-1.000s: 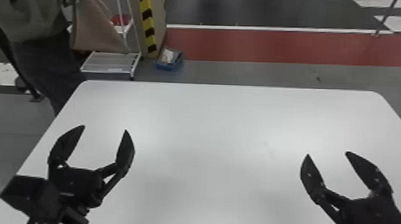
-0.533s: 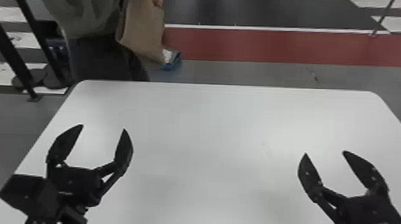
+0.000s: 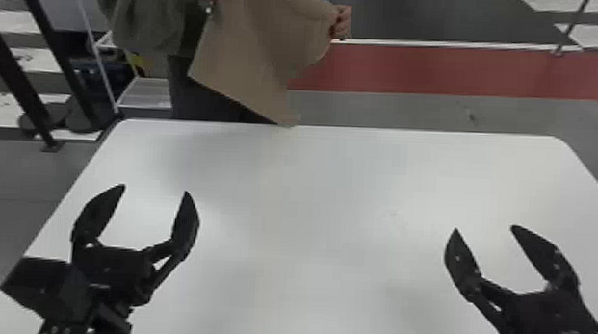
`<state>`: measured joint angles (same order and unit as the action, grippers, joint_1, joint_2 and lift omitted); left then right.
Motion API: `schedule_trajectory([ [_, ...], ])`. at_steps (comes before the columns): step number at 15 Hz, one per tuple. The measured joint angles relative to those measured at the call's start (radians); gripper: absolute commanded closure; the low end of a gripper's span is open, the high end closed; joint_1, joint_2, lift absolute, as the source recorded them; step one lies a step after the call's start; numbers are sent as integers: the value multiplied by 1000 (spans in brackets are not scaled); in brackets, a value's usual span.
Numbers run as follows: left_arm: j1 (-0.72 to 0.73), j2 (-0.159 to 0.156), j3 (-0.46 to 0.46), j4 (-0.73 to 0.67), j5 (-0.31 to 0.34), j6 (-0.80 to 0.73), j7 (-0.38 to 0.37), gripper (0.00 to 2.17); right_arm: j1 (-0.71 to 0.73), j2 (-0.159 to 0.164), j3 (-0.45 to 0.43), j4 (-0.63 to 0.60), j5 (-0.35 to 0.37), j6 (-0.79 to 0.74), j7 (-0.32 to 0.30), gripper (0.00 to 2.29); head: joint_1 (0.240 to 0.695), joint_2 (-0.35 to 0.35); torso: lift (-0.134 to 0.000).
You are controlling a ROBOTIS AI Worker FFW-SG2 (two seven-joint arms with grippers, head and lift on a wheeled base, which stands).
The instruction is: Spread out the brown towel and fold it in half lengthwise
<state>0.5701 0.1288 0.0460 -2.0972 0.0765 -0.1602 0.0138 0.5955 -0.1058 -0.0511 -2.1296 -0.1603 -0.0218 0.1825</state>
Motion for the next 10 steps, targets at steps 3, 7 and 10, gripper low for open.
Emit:
schedule_trajectory([
  [3,-2,0,0,3,0,0,0,80,0,0,-1,0,-2,0,0,144,695,52,-125],
  [7,-2,1,-1,7,-1,-7,0,80,0,-1,-1,0,-1,0,0,144,695,52,-125],
  [10,-2,2,-3,9,-1,-14,0,80,0,-2,-1,-1,-1,0,0,144,695,51,-125],
])
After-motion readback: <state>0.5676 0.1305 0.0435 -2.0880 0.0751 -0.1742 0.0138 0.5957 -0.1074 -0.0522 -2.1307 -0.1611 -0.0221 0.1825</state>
